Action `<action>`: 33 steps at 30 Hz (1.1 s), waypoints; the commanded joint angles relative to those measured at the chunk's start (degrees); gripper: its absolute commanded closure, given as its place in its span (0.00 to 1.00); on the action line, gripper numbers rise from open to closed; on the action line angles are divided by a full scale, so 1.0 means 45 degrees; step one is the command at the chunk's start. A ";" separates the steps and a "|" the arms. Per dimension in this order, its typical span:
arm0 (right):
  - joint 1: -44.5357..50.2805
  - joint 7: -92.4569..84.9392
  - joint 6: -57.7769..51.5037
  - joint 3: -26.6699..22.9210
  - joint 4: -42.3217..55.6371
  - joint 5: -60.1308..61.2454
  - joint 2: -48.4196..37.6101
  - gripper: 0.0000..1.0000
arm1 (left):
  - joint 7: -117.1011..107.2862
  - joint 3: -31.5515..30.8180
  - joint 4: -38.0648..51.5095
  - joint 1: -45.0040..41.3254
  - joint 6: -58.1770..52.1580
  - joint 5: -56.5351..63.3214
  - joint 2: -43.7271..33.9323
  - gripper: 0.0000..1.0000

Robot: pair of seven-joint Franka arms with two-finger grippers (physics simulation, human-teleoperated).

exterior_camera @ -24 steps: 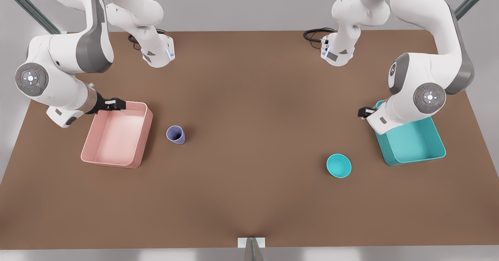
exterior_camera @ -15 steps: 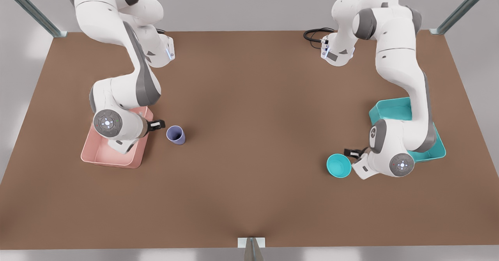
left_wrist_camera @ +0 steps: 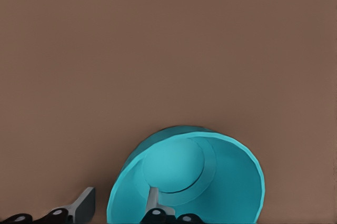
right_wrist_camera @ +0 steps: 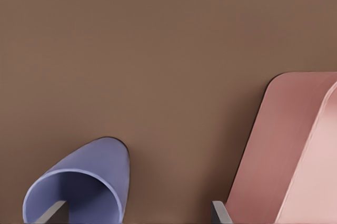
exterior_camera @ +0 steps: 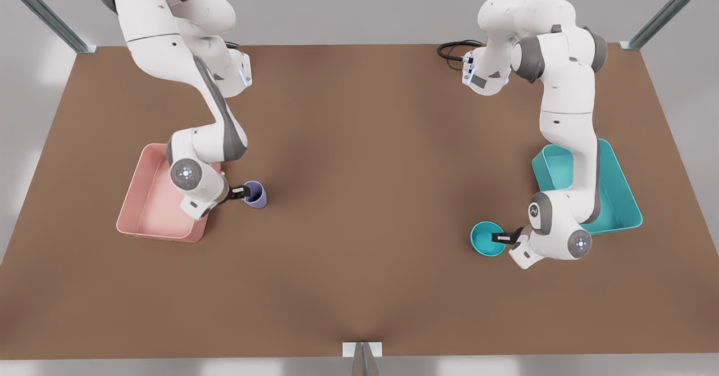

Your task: Put the bowls and cups in different boxes

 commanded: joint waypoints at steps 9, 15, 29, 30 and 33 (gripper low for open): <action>0.0019 0.0604 0.1458 0.0004 -0.0799 0.0055 0.0704 0.00 | -0.0260 0.1167 0.0043 0.0125 -0.2318 -0.0391 -0.2249 0.79; 0.0038 0.0585 0.1458 0.0062 -0.1072 0.0055 0.0919 0.11 | 0.3859 0.5623 -0.0640 0.1531 -0.4724 0.1445 -0.4244 0.79; -0.2207 -0.4471 -0.3600 -0.0055 0.2482 0.0055 -0.0702 0.79 | 0.5013 0.6015 -0.5895 0.1629 0.2679 0.1425 -0.3014 0.40; -0.2949 -0.5936 -0.3738 -0.0074 0.2775 -0.0082 -0.0683 0.79 | 0.4954 0.5976 -0.5856 0.1629 0.2639 0.1347 -0.3092 0.00; -0.4863 -0.8653 -0.3562 -0.0094 0.3712 -0.0531 0.0098 0.79 | 0.4603 0.5976 -0.5661 0.1571 0.1919 0.1386 -0.3990 0.00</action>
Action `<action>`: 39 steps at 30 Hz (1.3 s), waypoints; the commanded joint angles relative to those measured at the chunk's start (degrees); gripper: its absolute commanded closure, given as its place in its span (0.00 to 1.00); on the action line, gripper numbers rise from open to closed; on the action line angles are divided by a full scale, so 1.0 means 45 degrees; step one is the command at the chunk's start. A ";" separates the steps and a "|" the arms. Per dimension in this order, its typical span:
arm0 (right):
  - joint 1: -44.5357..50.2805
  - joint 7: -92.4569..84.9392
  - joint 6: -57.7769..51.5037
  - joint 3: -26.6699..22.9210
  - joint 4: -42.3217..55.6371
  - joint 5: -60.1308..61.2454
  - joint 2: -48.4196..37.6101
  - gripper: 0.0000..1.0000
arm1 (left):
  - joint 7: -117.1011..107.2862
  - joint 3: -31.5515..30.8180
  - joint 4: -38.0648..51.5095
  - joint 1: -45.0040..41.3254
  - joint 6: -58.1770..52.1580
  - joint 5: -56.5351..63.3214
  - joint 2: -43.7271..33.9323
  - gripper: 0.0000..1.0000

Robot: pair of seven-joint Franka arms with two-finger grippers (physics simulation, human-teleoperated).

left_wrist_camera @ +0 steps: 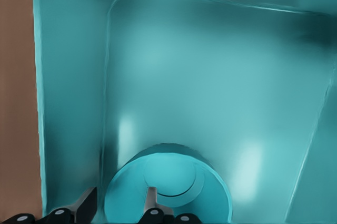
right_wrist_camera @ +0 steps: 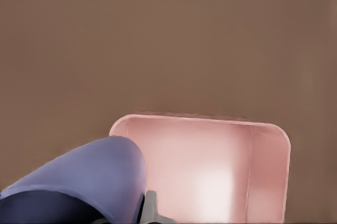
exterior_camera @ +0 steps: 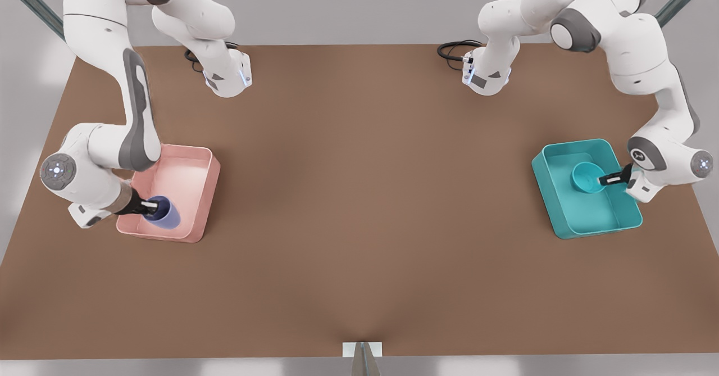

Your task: Put the bowls and cups in different boxes

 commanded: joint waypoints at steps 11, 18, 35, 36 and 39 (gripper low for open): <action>-0.1012 -0.7412 0.1595 0.0103 0.0219 -0.0222 0.2535 0.79 | -0.5613 -0.6464 0.7144 -0.2568 -0.8507 0.3869 -0.3113 0.00; -0.0934 -0.7353 0.1654 0.0200 0.0160 0.0012 0.3122 0.66 | -0.7098 -0.6933 0.7594 -0.2961 -0.9445 0.3557 -0.3034 0.00; 0.1039 0.1493 -0.7408 0.1099 0.4573 0.0578 0.0778 0.00 | -0.7117 -0.6913 0.7594 -0.2961 -0.9465 0.3460 -0.2975 0.00; 0.1253 0.1592 -0.8344 0.1080 0.5491 0.0559 0.0778 0.00 | -0.7117 -0.6913 0.7594 -0.2941 -0.9465 0.3459 -0.2975 0.00; 0.1839 0.1650 -0.8951 0.1138 0.5708 -0.0261 -0.0508 0.00 | -0.7117 -0.6913 0.7594 -0.2941 -0.9465 0.3459 -0.2975 0.00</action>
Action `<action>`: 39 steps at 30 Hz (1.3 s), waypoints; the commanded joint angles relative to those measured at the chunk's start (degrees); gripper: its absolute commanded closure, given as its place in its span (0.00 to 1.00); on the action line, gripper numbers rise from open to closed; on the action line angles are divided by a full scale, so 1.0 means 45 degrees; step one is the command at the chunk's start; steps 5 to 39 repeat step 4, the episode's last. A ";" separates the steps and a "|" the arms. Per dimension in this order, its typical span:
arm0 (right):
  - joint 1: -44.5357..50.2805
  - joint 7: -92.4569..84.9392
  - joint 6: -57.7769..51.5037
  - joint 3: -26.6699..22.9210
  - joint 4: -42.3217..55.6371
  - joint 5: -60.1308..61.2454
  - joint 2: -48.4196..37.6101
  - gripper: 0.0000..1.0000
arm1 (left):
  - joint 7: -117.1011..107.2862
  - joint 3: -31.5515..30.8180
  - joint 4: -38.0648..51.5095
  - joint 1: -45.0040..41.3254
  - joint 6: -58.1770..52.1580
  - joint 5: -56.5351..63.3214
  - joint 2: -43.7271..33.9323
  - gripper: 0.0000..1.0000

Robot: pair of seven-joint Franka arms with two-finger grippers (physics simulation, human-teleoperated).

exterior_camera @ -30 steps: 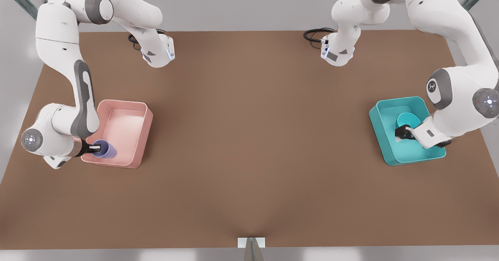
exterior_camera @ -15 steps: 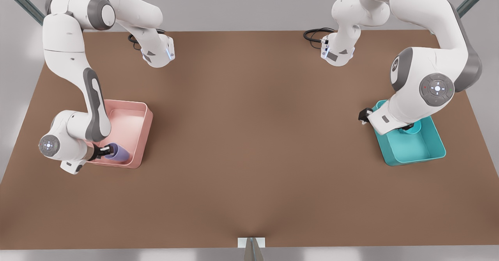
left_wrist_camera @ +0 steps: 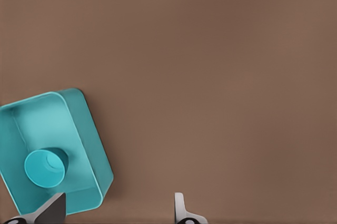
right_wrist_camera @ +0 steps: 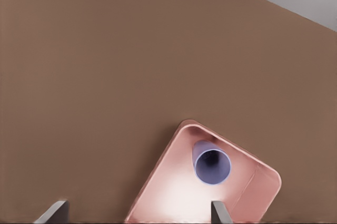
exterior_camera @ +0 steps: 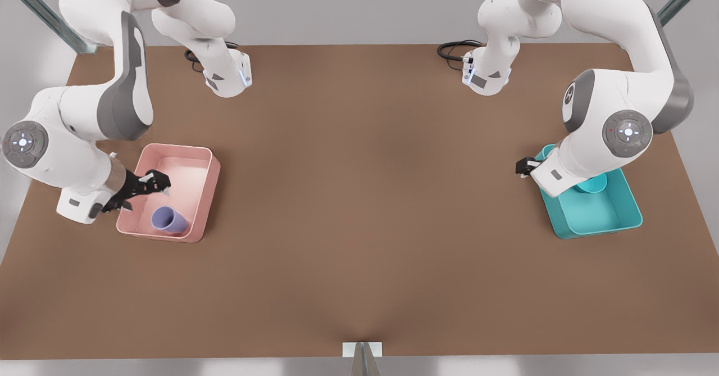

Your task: Put the bowls and cups in different boxes

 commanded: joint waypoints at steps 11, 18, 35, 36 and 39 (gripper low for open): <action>0.0154 0.5177 -0.2685 -0.0068 -0.0633 -0.0268 -0.0923 0.00 | -0.1164 0.0000 0.0006 -0.0014 -0.0067 0.0005 -0.0037 0.00; 0.0154 0.5177 -0.2685 -0.0068 -0.0633 -0.0268 -0.0923 0.00 | -0.1164 0.0000 0.0006 -0.0014 -0.0067 0.0005 -0.0037 0.00; 0.0154 0.5177 -0.2685 -0.0068 -0.0633 -0.0268 -0.0923 0.00 | -0.1164 0.0000 0.0006 -0.0014 -0.0067 0.0005 -0.0037 0.00; 0.0154 0.5177 -0.2685 -0.0068 -0.0633 -0.0268 -0.0923 0.00 | -0.1164 0.0000 0.0006 -0.0014 -0.0067 0.0005 -0.0037 0.00; 0.0154 0.5177 -0.2685 -0.0068 -0.0633 -0.0268 -0.0923 0.00 | -0.1164 0.0000 0.0006 -0.0014 -0.0067 0.0005 -0.0037 0.00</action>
